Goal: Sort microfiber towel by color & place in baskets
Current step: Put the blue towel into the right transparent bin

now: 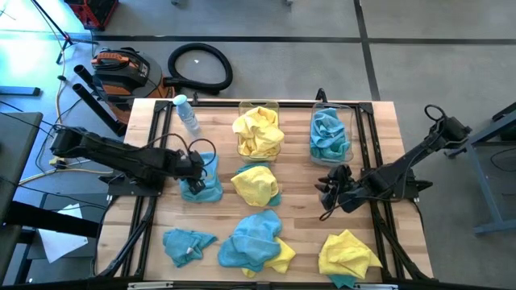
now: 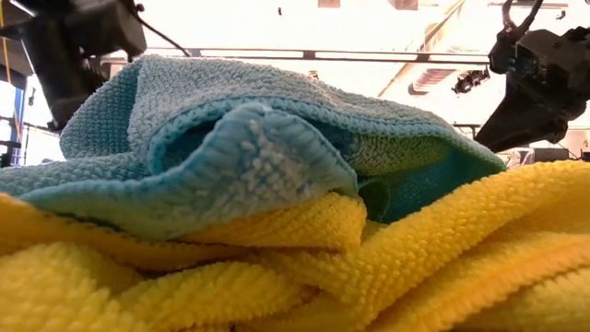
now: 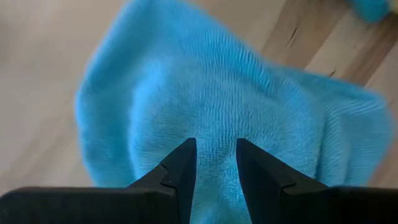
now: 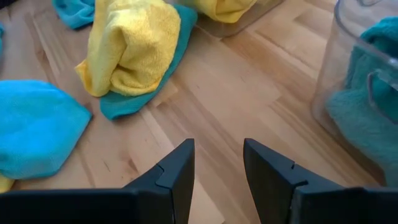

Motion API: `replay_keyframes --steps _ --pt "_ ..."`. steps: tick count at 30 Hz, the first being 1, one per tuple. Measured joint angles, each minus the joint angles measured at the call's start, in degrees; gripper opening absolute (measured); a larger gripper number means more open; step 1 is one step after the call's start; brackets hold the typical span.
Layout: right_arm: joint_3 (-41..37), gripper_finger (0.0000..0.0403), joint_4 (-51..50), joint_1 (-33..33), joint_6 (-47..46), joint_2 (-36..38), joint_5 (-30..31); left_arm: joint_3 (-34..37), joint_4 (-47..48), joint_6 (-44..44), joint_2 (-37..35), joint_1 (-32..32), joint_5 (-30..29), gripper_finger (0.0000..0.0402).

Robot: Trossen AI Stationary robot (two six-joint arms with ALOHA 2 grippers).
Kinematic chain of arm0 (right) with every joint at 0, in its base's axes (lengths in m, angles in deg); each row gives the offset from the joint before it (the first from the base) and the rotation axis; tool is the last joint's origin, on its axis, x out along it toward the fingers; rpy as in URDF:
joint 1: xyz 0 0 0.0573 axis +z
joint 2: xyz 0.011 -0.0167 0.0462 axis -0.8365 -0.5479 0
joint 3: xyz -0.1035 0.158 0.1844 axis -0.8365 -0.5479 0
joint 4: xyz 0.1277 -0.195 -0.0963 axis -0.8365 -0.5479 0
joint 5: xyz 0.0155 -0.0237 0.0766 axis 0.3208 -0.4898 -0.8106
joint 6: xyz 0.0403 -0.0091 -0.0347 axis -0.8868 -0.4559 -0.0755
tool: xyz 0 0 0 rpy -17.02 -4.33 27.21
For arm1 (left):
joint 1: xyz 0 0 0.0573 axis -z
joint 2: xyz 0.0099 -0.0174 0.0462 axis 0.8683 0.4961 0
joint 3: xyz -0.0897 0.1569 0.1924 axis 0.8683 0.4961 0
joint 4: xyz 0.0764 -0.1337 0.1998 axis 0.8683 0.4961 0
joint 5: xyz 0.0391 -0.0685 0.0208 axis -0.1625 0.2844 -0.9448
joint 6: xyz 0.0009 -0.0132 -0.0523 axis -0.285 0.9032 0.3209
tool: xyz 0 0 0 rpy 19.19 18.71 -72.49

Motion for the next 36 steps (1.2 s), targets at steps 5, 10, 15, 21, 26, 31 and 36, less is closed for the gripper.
replay_keyframes --steps 5,10,15,21,26,31,36 --pt "0.0 0.0133 0.01 0.0 0.14 0.0 0.22 1.9 -5.71 0.71 6.63 0.0 4.46 0.0104" --pt "0.01 0.0133 -0.02 0.0 0.37 -0.01 0.2 1.64 -10.23 1.51 13.21 0.0 4.45 0.0103" --pt "0.02 0.0133 -0.01 0.0 0.71 -0.01 0.17 1.42 -15.19 1.41 16.55 0.28 3.63 0.0065" --pt "0.02 0.0133 0.05 0.0 -0.99 -0.01 0.43 0.22 -14.23 -1.42 14.63 1.77 3.62 0.0009" --pt "0.02 0.0133 1.17 -0.01 -1.83 -0.03 6.01 -7.18 -7.18 -6.24 9.48 2.4 4.07 0.0002" --pt "0.04 0.0133 7.22 -1.6 6.96 -0.03 9.31 -17.77 -2.19 -12.48 5.45 2.41 0.37 0.0001" --pt "0.04 0.0133 22.7 -4.66 26.11 -0.03 9.3 -28.57 -1.51 -20.35 5.4 2.4 -2.07 0.0001"
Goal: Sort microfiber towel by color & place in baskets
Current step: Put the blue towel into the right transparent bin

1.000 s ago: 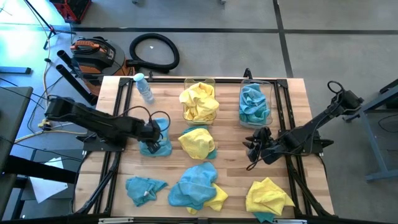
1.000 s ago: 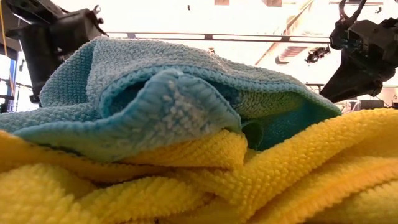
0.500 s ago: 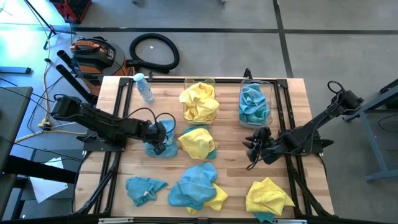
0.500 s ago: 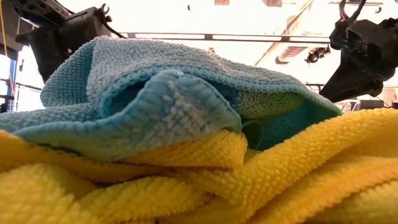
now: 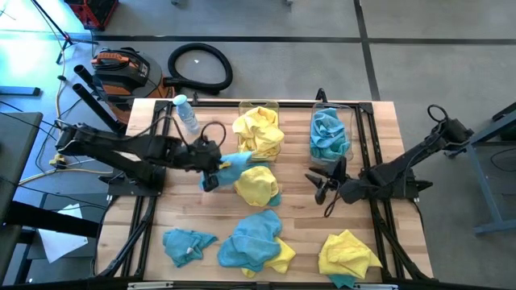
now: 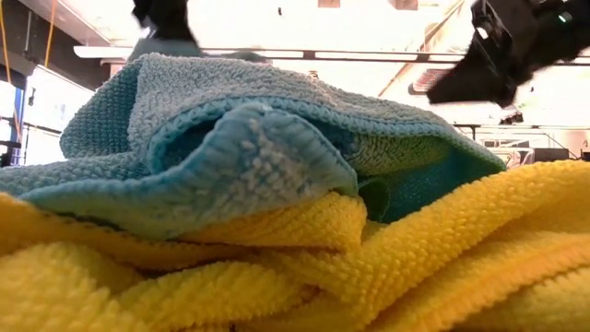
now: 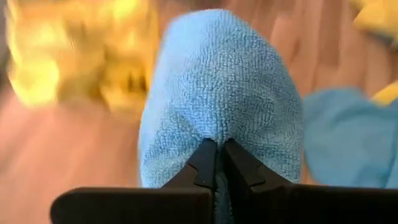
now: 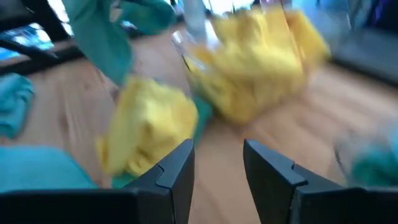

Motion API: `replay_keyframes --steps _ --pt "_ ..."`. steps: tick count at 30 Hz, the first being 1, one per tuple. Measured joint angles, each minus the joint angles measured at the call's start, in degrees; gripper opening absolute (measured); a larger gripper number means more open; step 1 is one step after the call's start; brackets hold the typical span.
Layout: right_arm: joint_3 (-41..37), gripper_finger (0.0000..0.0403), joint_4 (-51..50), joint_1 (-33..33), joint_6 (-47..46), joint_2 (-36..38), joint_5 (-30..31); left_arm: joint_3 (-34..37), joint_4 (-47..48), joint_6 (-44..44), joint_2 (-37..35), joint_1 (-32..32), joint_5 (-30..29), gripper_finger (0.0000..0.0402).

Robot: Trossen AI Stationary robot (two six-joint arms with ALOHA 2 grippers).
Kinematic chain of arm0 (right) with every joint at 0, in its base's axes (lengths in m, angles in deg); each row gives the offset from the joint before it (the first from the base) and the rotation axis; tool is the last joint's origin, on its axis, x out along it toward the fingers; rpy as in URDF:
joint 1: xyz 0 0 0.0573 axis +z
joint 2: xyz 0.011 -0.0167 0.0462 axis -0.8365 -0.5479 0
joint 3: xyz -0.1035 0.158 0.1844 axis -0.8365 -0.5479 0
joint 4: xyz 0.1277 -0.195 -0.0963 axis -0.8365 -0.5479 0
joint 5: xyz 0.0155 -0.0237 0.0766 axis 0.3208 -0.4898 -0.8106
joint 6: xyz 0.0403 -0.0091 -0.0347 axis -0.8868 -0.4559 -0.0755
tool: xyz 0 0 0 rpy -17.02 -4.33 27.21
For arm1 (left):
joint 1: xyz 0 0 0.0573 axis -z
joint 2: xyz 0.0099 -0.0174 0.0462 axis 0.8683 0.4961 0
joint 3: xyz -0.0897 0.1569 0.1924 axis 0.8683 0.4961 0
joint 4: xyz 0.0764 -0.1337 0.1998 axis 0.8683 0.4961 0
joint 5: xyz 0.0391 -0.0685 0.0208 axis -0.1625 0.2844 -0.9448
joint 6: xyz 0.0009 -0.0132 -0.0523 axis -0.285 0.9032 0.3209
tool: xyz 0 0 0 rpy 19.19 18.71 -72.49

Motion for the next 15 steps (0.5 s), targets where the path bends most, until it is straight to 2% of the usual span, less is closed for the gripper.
replay_keyframes --steps 4,9,12,15 --pt "0.02 0.014 15.07 -3.52 18.54 0.0 -2.56 -7.84 -0.58 -6.18 3.82 -0.88 -1.09 0.0" --pt "0.04 0.0171 31.3 -8.32 37.8 0.0 -12.09 -17.66 -0.27 -12.13 13.36 -3.18 -0.26 0.0" --pt "0.04 0.0195 37.22 -10.84 44.97 0.0 -17.65 -23.67 0.12 -14.75 20.44 -5.13 2.52 0.0" --pt "0.04 0.0219 38.91 -13.12 47.6 0.0 -21.16 -29.93 1.93 -16.92 27.46 -6.97 5.11 0.0"
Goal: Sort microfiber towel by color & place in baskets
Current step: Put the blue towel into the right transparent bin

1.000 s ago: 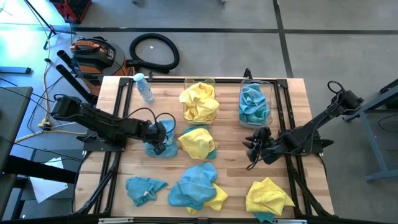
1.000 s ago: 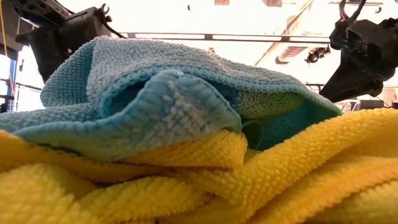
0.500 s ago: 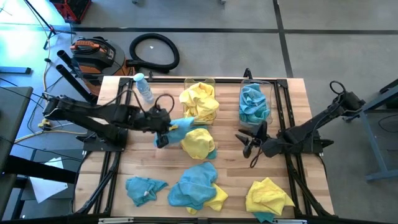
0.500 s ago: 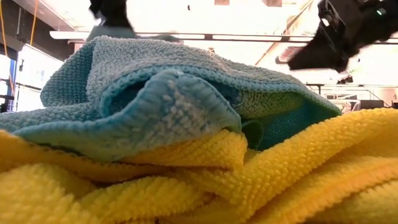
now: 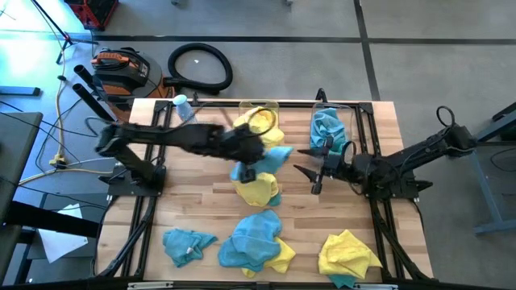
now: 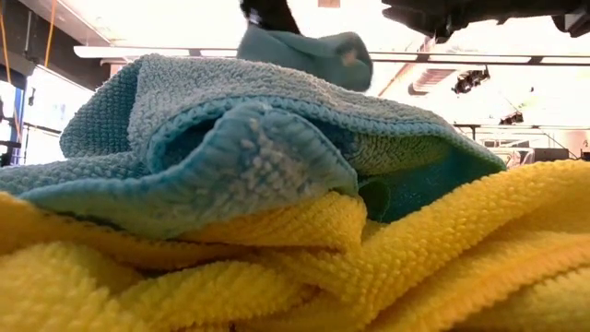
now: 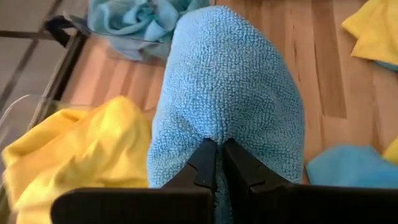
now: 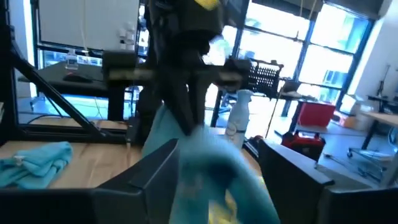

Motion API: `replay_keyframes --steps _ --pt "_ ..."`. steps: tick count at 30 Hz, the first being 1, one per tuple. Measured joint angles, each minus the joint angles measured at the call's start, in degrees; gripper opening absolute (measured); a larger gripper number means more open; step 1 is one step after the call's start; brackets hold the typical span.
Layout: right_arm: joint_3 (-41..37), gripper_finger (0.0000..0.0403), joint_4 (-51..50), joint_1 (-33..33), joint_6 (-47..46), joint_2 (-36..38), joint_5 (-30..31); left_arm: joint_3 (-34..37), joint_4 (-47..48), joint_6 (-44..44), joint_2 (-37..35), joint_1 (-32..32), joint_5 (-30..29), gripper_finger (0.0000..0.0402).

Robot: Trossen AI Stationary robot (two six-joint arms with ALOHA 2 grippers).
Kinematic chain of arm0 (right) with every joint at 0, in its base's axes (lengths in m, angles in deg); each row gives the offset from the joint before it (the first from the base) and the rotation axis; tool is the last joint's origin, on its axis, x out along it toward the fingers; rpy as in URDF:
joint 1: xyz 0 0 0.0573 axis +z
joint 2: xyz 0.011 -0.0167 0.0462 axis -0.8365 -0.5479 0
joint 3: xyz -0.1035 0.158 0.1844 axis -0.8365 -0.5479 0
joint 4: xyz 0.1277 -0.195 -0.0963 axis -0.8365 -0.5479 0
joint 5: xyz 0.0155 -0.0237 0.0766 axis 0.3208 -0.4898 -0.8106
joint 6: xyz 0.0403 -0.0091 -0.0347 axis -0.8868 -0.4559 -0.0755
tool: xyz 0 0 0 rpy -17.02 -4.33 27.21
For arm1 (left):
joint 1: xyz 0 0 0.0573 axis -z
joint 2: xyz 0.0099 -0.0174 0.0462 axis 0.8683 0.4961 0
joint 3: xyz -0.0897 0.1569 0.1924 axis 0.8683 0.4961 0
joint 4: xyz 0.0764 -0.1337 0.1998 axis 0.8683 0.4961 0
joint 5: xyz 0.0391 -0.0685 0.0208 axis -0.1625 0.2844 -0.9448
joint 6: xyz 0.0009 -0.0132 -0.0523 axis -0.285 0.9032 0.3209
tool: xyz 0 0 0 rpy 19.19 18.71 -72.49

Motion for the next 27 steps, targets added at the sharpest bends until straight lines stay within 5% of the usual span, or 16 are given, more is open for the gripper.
replay_keyframes --steps 11,19,23,27 --pt "0.0 0.0246 -7.47 -3.54 -0.92 -0.02 -0.14 -24.36 1.4 -6.45 18.18 -3.71 9.81 0.0" --pt "0.07 0.0237 -10.05 -5.44 -2.49 0.02 0.19 -28.78 -2.98 -8.34 19.56 -3.64 11.32 0.0" --pt "0.07 0.0185 -11.01 -6.22 -5.07 0.02 -1.04 -28.78 -6.73 -8.34 19.52 -3.62 11.33 0.0004" --pt "0.07 0.0083 -13.76 -6.78 -7.48 0.0 -1.01 -28.78 -8.82 -9.16 19.5 -3.62 11.25 0.0022"
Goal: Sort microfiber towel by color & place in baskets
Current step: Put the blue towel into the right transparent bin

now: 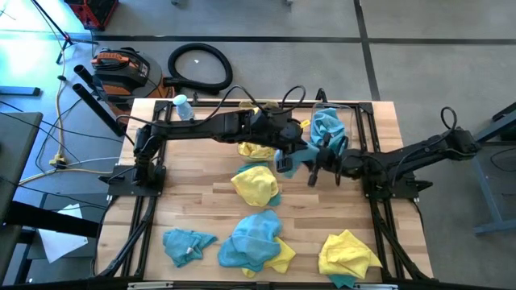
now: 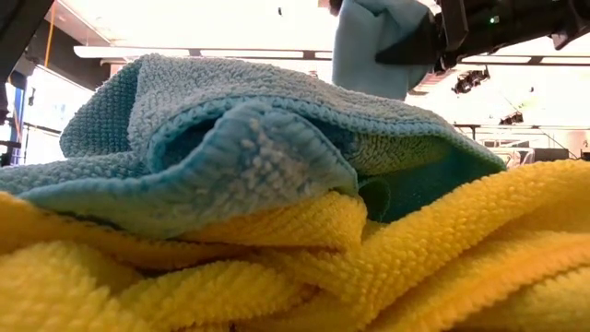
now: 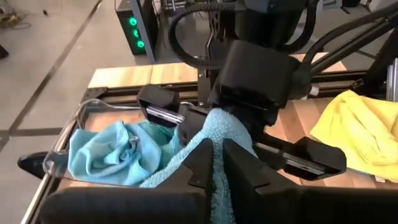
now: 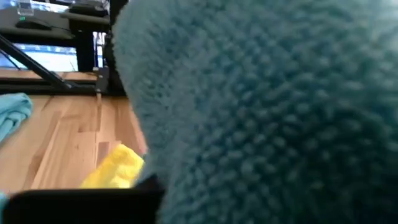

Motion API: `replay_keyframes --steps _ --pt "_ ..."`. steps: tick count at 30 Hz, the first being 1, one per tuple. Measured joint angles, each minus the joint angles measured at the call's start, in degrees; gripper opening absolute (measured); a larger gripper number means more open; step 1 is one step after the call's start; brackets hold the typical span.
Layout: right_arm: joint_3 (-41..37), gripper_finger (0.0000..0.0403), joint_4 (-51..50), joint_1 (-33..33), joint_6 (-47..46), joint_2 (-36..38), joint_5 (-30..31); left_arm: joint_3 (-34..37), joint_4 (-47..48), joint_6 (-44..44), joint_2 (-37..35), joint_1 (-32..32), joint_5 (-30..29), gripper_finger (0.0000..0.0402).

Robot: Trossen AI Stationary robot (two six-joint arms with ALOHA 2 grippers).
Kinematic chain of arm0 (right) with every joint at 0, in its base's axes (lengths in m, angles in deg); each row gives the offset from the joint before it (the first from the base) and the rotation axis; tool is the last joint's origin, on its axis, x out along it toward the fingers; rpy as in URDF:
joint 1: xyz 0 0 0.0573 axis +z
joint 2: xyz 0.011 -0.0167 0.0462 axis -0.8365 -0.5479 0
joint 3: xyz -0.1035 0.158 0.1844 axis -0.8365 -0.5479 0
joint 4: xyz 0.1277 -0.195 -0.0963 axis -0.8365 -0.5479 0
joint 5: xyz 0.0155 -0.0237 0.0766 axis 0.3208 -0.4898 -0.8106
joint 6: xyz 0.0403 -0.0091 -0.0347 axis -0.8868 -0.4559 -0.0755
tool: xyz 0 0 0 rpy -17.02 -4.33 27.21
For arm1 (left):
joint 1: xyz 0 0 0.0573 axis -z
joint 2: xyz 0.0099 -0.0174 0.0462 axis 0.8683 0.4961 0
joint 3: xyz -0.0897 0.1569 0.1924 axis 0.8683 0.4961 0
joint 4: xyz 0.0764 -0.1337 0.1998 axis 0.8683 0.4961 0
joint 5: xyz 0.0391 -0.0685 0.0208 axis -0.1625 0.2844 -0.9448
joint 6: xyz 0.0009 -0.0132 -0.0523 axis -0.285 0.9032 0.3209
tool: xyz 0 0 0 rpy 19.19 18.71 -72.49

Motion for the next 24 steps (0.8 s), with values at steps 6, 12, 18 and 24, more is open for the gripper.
replay_keyframes --steps 6,12,18,24 --pt "0.0 0.0023 0.71 0.07 0.33 0.15 0.33 0.0 1.44 -0.66 -0.09 0.04 -0.1 0.0066" --pt "-0.02 0.0005 -2.65 0.07 -0.07 3.99 6.62 0.04 11.44 -1.75 -0.96 -0.61 -0.59 0.0102" --pt "-0.04 0.0004 -7.4 0.07 -0.81 11.95 16.08 1.87 17.56 4.18 -1.99 -1.78 -2.6 0.0105" --pt "-0.04 0.0003 -15.74 0.07 0.33 20.53 27.4 10.14 15.73 5.16 -5.08 -2.01 -5.91 0.0105"
